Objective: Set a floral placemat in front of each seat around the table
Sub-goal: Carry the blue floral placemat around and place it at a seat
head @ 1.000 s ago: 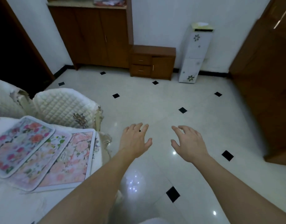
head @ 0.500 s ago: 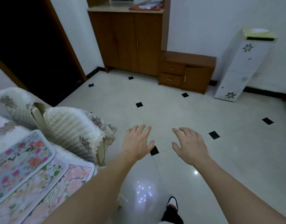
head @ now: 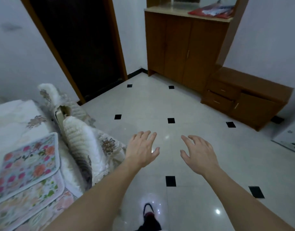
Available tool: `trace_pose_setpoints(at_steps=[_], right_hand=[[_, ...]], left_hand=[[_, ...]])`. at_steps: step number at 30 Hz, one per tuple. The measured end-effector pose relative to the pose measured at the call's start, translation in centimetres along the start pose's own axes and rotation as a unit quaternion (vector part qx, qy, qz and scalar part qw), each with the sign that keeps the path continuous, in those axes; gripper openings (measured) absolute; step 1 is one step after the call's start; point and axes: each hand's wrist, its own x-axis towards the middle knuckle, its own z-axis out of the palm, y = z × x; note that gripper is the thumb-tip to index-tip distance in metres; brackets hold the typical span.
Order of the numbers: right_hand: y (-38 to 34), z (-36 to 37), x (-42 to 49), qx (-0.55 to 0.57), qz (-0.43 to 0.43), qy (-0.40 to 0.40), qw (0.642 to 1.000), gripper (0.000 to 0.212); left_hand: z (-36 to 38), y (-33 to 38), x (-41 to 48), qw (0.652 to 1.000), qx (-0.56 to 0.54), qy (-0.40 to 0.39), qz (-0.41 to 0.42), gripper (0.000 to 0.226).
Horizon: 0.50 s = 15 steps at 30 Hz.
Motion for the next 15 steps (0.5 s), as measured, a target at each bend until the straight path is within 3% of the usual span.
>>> trace_pose_setpoints(at_steps=[15], right_hand=[[-3.6,3.1,31.9,-0.042,-0.102,-0.033,0.993,0.056]], left_hand=[[5.1,-14.4,23.5,0.995,-0.023,-0.007,-0.095,0.064]])
